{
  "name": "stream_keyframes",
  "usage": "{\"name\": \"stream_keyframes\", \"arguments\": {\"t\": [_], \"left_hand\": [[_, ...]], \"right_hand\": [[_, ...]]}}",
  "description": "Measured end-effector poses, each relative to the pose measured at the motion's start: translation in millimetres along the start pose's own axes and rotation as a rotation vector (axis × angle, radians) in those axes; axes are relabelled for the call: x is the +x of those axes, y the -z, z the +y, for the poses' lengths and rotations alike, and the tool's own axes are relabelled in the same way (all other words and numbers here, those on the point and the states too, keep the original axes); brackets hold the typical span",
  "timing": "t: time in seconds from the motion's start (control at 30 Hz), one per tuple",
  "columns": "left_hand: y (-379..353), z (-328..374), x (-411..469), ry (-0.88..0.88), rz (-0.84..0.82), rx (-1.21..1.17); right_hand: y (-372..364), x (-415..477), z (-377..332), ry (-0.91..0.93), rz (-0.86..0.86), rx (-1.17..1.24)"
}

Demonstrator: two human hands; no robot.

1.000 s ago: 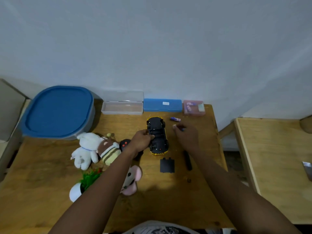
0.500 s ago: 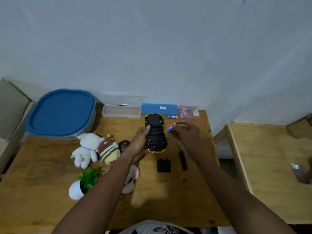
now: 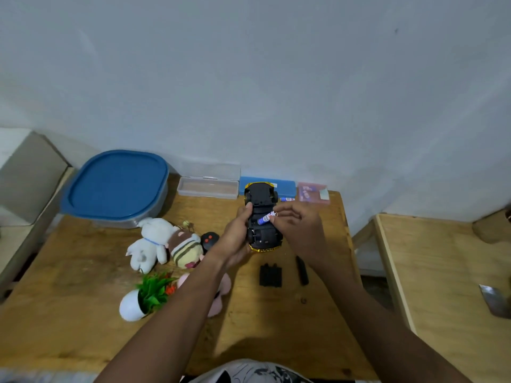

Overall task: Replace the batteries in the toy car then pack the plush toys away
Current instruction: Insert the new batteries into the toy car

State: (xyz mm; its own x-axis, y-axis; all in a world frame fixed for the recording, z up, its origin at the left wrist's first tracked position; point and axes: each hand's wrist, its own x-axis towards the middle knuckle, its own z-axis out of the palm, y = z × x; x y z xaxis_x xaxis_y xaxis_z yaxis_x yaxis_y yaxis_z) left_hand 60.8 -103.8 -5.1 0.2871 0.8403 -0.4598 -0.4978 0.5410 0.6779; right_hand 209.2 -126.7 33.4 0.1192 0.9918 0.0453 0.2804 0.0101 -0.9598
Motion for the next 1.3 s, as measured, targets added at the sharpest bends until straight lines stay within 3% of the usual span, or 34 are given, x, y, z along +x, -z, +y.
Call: {"name": "stream_keyframes", "arguments": {"t": [0.33,0.63,0.73,0.9,1.03,1.17,1.3], "left_hand": [[-2.2,0.7,2.3,0.015,-0.019,-0.033],[-5.0,0.0,4.6,-0.022,-0.003,-0.019],[-4.7,1.7,5.0,-0.034,-0.020,0.010],[1.5,-2.9,10.4,-0.032,-0.007,0.088],[11.0,-10.4,18.1,0.001,0.071,0.097],[23.3,-12.3,31.5,0.054,0.143,0.161],[25.8,-10.1,38.7,0.109,0.123,0.186]], "right_hand": [[3.3,-3.7,7.3,0.101,0.039,-0.122],[-3.9,-2.3,12.6,0.445,0.192,-0.559],[1.0,-4.5,16.7,0.502,0.141,-0.625],[5.7,-4.6,29.3,0.672,0.001,-0.989],[3.7,-1.9,52.2,0.571,-0.055,-1.026],[2.5,3.8,70.3,0.255,-0.040,-0.581],[13.3,23.9,87.1,-0.008,0.065,-0.579]]}}
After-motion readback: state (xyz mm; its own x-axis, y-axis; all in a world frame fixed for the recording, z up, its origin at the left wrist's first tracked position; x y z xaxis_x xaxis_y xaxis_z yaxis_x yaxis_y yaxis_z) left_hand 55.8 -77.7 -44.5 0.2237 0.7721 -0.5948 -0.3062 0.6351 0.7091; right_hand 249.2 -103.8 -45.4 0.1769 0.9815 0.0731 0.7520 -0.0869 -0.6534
